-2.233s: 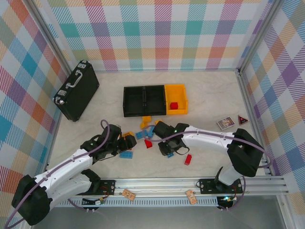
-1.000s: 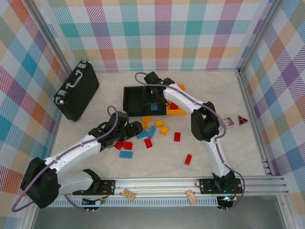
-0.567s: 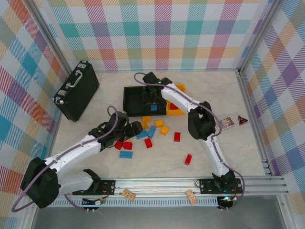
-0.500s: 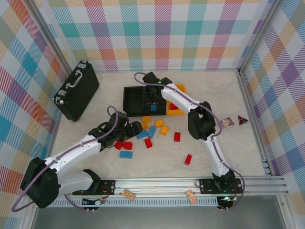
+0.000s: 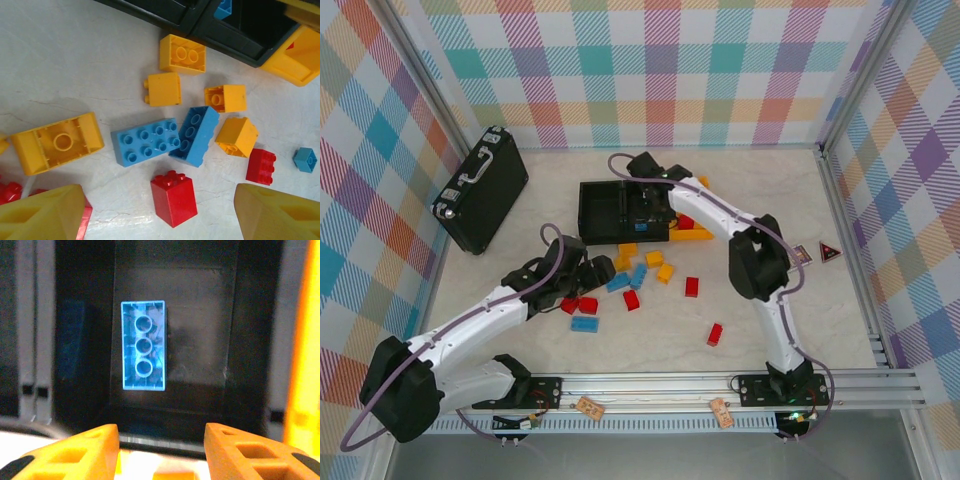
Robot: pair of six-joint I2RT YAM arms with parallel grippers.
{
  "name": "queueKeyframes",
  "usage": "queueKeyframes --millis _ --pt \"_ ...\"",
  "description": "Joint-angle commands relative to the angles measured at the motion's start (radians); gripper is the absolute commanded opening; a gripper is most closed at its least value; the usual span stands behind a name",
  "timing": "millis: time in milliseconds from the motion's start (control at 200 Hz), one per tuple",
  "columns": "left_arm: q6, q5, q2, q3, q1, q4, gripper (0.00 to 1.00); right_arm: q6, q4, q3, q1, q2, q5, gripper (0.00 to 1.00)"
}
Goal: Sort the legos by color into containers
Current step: Place the lego in the container, then pick up the lego from the middle-left of the table.
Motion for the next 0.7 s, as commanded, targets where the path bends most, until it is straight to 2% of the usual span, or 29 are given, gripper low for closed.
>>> queueKeyframes --millis 0,175,310,495,695 --pt "0.003 -0.047 -0.024 -0.004 -0.006 -0.089 0.78 -0.012 0.053 -0.091 0.013 -0.139 -0.007 0.49" --pt "-0.001 -0.116 -0.013 0.029 -0.004 -0.206 0.78 -0.006 0.135 -0.309 0.022 -0.303 -0.054 0.5" --pt "-0.043 -0.192 0.008 0.048 0.031 -0.305 0.79 0.011 0.177 -0.48 0.035 -0.439 -0.083 0.52" --pt "-0.119 -0.193 0.038 0.012 0.128 -0.256 0.82 0.054 0.235 -0.697 0.069 -0.612 -0.125 0.55" --pt "-0.162 -0.187 0.133 0.012 0.193 -0.174 0.85 0.11 0.256 -0.838 0.112 -0.721 -0.167 0.56"
